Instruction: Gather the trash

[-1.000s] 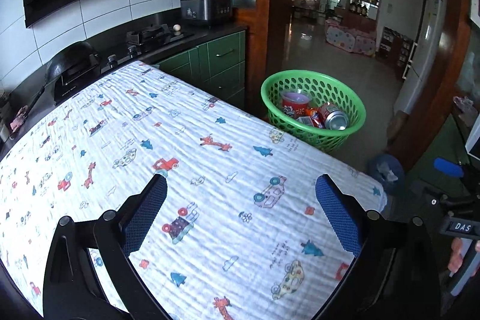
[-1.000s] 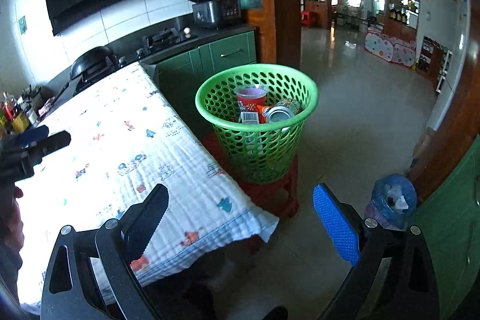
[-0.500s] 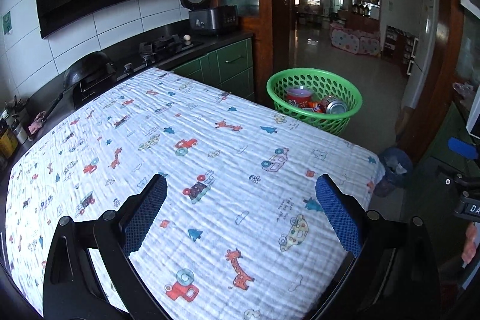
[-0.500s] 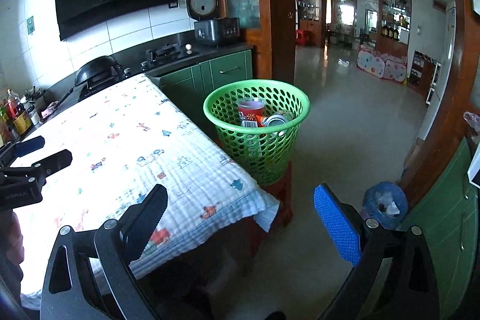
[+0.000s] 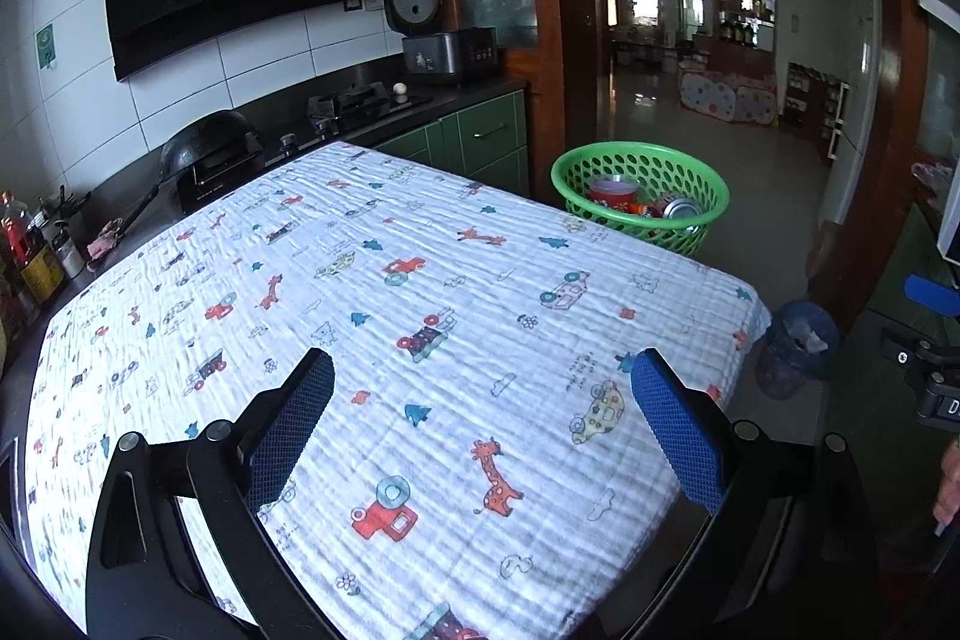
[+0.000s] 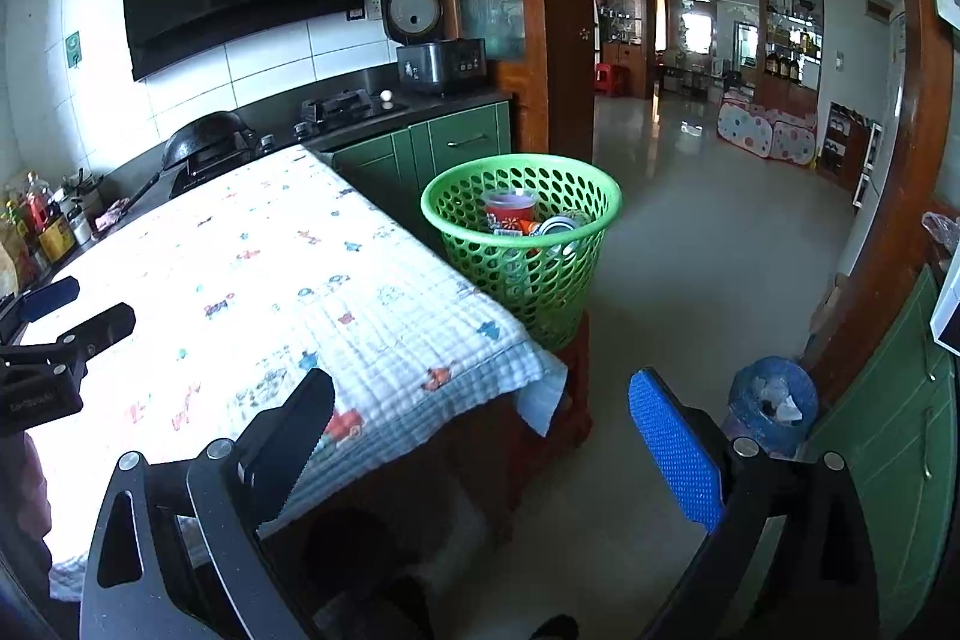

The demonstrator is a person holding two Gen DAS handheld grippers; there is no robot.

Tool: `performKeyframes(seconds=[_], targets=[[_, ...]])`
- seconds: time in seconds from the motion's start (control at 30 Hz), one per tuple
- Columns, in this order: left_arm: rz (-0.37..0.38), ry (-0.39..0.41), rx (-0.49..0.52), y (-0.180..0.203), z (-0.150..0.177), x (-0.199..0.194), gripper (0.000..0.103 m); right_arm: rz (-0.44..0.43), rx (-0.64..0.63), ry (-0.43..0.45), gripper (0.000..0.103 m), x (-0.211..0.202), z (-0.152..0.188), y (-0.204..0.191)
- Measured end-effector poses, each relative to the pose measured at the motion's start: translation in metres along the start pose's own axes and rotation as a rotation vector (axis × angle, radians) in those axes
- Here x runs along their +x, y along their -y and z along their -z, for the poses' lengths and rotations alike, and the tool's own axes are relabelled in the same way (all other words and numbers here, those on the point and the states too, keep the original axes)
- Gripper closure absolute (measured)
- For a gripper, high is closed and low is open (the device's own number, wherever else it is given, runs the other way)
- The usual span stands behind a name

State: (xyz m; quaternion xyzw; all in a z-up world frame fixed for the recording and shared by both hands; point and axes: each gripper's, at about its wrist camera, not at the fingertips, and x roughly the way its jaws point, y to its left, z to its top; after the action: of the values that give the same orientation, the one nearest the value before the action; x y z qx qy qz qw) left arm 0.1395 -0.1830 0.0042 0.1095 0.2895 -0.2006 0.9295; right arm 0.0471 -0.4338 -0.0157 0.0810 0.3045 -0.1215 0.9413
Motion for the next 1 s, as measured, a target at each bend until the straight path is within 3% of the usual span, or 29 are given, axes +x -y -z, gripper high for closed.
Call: performKeyframes(seconds=[1.0], targets=[[-0.015, 0.003, -0.022, -0.009, 0.008, -0.017, 0.005, -0.016, -0.021, 0.015, 0.007, -0.01, 0.008, -0.011]])
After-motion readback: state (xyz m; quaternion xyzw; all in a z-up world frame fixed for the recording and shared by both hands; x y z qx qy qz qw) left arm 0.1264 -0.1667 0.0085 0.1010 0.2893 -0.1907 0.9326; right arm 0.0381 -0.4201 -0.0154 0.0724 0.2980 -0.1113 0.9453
